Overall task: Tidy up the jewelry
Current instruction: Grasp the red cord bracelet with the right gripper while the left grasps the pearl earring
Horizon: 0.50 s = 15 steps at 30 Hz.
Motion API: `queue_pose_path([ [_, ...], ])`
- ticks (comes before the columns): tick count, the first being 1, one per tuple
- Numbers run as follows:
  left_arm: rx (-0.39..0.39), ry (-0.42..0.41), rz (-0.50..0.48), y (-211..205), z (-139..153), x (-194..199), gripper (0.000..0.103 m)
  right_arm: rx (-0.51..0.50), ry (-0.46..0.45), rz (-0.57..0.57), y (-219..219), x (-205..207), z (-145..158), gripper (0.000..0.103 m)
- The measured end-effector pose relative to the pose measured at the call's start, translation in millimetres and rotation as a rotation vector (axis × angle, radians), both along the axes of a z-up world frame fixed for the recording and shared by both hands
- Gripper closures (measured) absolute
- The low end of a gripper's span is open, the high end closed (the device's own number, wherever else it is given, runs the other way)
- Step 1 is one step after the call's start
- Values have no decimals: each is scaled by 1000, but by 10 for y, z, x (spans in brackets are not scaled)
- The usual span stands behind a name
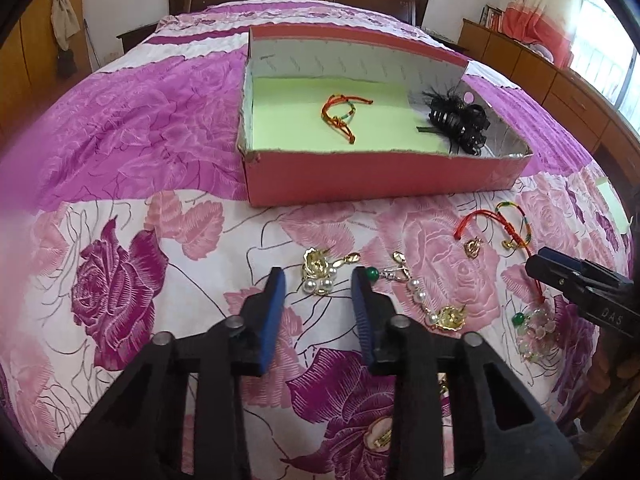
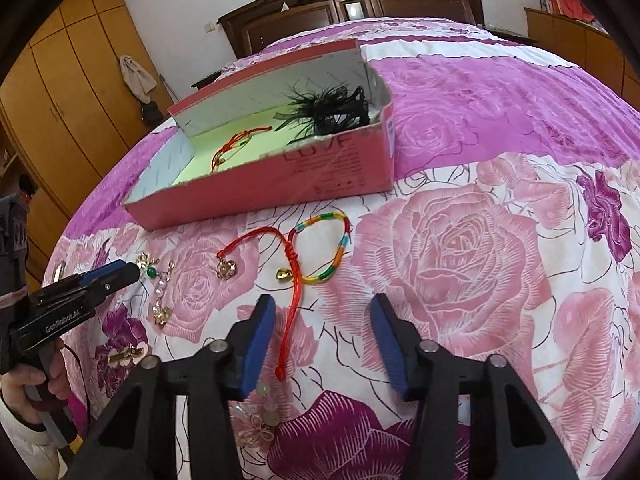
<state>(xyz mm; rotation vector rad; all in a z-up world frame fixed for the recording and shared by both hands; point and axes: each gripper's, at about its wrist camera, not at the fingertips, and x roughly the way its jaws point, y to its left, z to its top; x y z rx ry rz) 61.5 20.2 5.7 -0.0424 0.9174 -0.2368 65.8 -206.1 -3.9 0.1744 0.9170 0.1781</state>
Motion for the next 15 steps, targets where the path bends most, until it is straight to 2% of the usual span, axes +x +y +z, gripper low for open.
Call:
queue_pose_path([
  [8, 27, 4, -27, -71, -99, 11, 82, -34, 2, 18, 47, -1, -72, 59],
  [15, 47, -15, -26, -65, -135, 29, 100, -36, 7, 12, 52, 19, -116, 61],
])
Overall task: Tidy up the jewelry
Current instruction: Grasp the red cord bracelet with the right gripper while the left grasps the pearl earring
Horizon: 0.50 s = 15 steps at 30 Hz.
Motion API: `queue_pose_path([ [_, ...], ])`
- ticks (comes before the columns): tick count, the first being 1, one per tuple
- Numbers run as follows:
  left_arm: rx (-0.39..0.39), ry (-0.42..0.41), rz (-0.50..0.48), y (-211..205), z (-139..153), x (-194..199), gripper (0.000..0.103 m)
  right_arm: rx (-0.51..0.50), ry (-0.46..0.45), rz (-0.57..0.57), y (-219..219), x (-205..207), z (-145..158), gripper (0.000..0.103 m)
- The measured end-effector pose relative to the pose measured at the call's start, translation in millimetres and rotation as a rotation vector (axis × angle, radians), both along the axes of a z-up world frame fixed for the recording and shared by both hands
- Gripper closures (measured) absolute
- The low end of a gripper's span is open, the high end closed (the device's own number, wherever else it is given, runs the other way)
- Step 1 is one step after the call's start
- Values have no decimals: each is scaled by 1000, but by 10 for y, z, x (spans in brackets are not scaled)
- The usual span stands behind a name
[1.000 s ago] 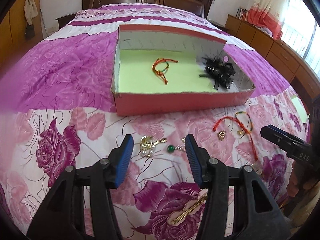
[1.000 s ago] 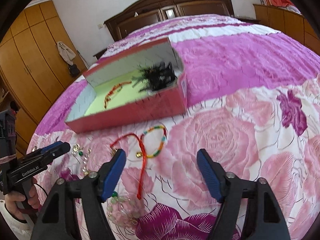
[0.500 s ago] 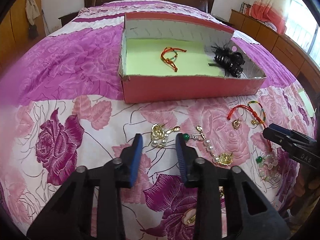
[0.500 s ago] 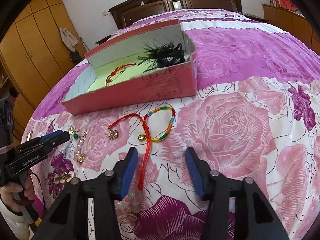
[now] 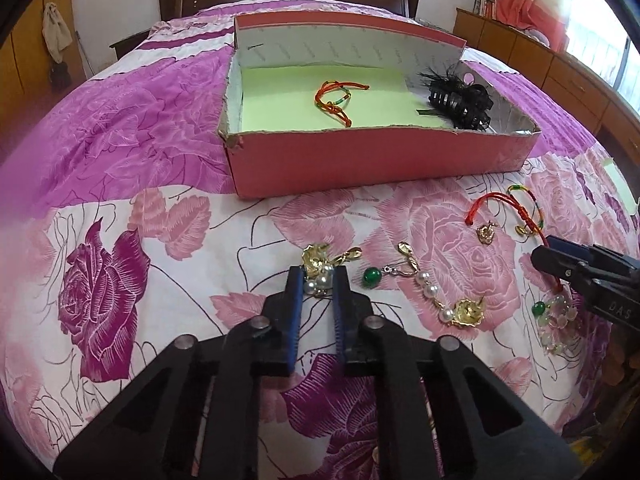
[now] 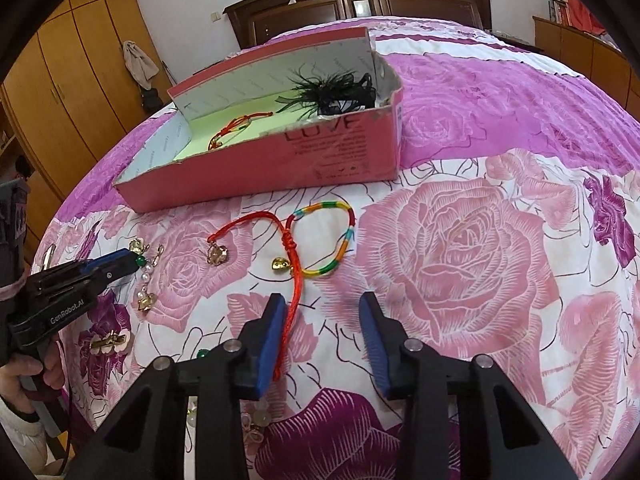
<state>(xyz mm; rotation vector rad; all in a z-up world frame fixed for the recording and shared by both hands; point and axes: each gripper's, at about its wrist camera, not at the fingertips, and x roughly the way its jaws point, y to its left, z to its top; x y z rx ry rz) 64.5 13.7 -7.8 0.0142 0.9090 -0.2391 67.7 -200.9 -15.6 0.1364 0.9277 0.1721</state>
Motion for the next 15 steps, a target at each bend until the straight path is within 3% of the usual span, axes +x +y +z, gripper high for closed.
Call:
queue_pose_path([
  [4, -7, -7, 3, 19, -7, -1, 103, 2, -6, -7, 9, 36, -21, 61],
  [7, -23, -13, 10, 36, 18, -12, 103, -5, -9, -10, 8, 29, -3, 67],
  [12, -62, -28, 13, 69, 107, -56, 103, 35, -3, -32, -80, 17, 41, 93],
  [15, -79, -44, 13, 75, 176, -87, 103, 75, -11, -39, -134, -2, 71, 97],
])
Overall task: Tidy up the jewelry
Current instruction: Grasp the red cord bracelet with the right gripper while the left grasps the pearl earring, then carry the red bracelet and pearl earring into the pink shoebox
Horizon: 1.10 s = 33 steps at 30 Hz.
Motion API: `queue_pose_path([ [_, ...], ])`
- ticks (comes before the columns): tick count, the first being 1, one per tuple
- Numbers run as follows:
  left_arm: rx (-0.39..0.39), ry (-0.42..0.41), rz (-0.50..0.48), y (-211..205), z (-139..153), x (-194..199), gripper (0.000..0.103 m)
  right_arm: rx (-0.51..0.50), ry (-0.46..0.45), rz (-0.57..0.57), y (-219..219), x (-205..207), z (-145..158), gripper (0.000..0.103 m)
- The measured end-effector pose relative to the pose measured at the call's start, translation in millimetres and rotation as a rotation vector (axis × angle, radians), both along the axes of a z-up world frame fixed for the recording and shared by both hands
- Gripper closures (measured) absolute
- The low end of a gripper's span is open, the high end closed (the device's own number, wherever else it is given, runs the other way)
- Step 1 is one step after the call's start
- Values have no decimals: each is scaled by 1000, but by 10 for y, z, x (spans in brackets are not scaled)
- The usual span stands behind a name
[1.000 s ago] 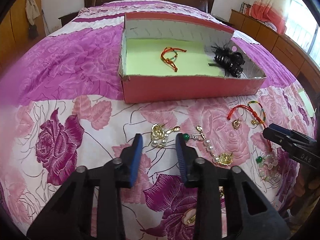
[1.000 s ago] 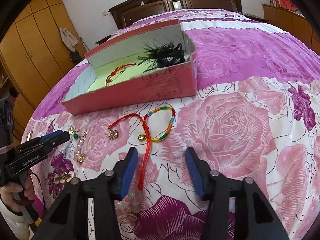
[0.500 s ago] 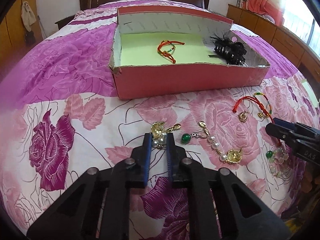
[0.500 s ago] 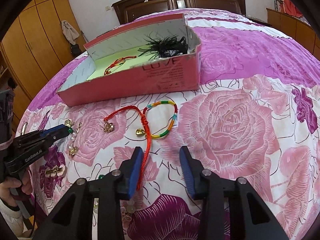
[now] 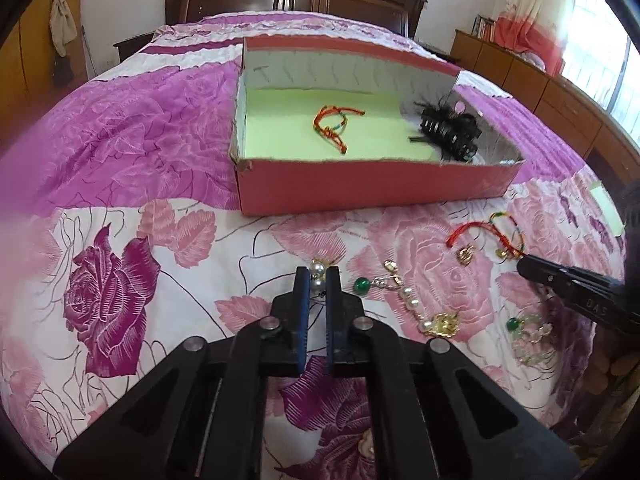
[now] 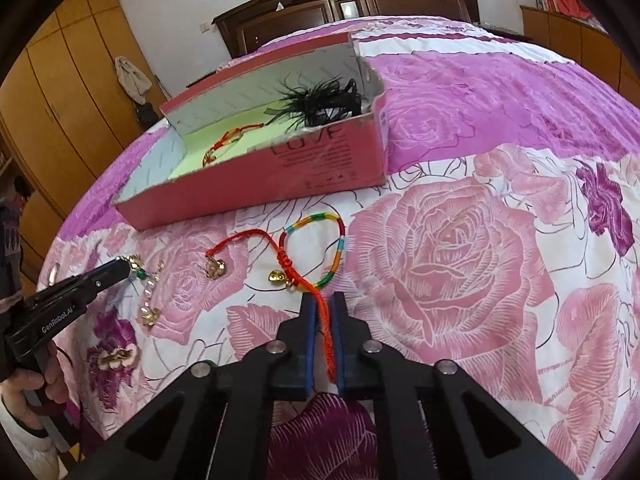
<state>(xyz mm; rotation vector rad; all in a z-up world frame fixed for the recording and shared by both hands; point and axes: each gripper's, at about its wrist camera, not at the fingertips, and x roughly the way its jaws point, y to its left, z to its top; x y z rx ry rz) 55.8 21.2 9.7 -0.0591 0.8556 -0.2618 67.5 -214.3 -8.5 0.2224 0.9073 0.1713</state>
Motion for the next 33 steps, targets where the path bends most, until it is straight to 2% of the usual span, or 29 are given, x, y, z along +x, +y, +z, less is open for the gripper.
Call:
queue_pose_path([
  [6, -39, -30, 1, 17, 140, -49, 103, 48, -66, 6, -28, -105, 135, 99],
  [17, -75, -109, 14, 10, 416, -136, 103, -14, -246, 38, 96, -304, 533, 99],
  [33, -12, -286, 27, -105, 794, -150, 103, -48, -414, 36, 168, -339, 932, 99],
])
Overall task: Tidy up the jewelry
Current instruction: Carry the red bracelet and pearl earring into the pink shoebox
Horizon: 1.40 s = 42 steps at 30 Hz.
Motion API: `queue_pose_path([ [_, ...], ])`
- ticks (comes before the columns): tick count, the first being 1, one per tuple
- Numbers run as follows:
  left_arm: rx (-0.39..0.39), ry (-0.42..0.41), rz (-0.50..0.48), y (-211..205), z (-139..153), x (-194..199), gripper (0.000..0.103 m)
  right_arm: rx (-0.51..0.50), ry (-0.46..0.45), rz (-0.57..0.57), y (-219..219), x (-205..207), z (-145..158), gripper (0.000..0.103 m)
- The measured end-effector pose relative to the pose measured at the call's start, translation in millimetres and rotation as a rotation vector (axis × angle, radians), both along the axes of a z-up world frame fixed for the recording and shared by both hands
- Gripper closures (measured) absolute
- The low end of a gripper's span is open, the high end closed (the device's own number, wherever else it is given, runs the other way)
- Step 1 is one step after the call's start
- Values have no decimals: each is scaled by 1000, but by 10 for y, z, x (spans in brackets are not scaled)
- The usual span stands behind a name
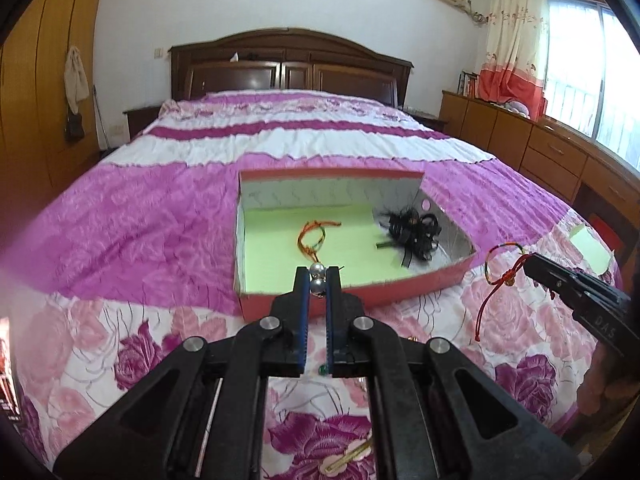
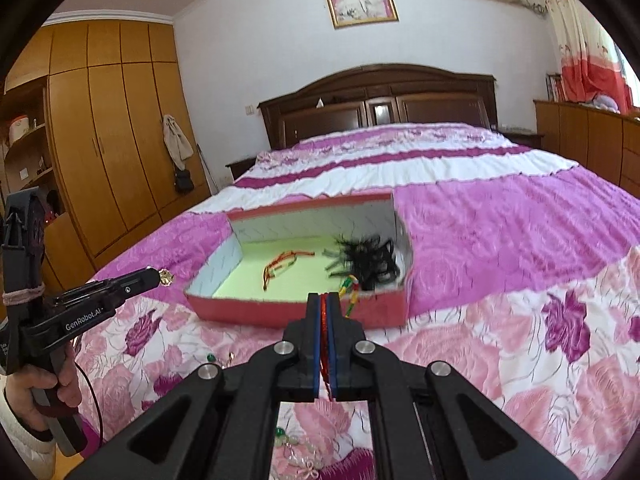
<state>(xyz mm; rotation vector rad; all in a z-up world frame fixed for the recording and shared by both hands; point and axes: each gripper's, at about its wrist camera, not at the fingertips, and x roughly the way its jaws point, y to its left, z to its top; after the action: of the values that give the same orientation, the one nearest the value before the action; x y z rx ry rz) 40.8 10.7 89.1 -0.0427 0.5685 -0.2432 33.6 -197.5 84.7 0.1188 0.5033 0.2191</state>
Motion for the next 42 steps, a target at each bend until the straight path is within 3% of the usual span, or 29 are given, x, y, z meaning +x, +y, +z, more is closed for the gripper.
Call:
queue_pose_path([
  [21, 0, -110, 48, -65, 174, 503, 103, -8, -139, -48, 13, 584, 352, 99],
  [28, 11, -76, 54, -73, 45, 756, 103, -27, -94, -73, 0, 846, 220, 99],
  [42, 35, 89, 66, -137, -455, 1061, 103, -73, 90, -95, -16, 1210, -359, 99],
])
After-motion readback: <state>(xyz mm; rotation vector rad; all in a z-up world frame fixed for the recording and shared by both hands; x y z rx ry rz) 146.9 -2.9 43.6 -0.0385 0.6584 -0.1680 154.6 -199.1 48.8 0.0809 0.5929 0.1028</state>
